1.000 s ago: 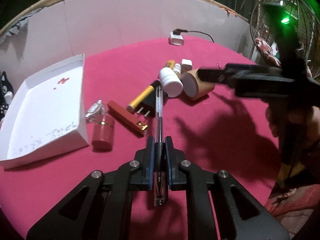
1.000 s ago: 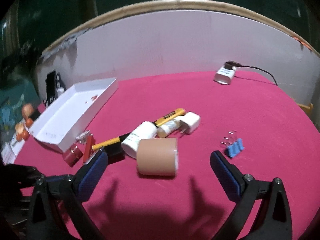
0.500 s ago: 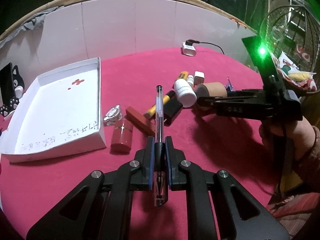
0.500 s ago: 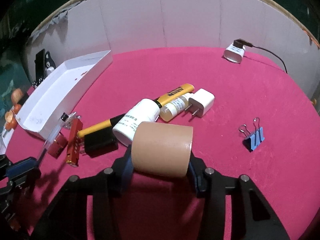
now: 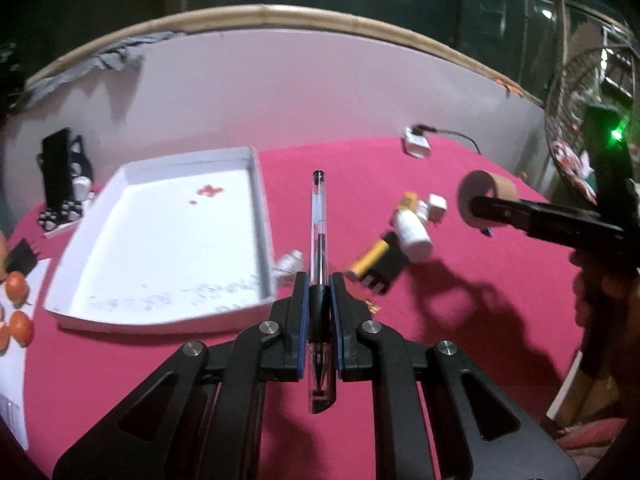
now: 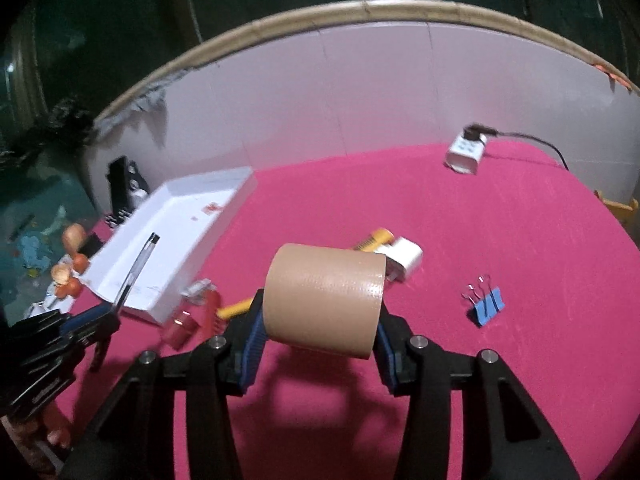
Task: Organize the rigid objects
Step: 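Carry pen and tape roll into the white tray and open both tools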
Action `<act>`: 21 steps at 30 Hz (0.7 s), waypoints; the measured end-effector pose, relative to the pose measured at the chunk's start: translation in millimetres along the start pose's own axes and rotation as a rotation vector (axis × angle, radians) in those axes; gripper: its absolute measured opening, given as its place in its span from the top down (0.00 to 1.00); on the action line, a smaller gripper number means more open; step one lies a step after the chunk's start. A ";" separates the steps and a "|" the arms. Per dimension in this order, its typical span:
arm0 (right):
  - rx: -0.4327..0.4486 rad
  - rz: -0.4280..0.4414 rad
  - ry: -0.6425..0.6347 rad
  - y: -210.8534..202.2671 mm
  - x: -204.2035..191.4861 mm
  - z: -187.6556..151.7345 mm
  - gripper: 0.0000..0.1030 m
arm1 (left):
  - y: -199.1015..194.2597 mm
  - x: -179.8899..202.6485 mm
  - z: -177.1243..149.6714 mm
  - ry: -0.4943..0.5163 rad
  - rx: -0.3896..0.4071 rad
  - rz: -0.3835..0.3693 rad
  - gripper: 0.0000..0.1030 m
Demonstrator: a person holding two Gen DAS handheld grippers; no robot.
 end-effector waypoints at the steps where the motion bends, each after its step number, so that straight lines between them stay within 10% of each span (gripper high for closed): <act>1: 0.005 0.009 -0.010 -1.5 -5.0 3.1 0.54 | -3.1 -5.6 2.5 -0.010 0.008 0.010 0.91; 21: 0.138 0.140 -0.188 -22.0 -98.4 69.2 0.54 | -45.3 -128.7 32.7 -0.181 0.099 0.263 0.91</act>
Point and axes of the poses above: each gripper's, at about its wrist camera, not at the fingertips, and y roughly the way its jaws point, x to its right, z to its top, the point moved 9 cm from there along y, roughly the way its jaws point, and after that the axes turned 4 degrees about -x, right-handed, at the moved point
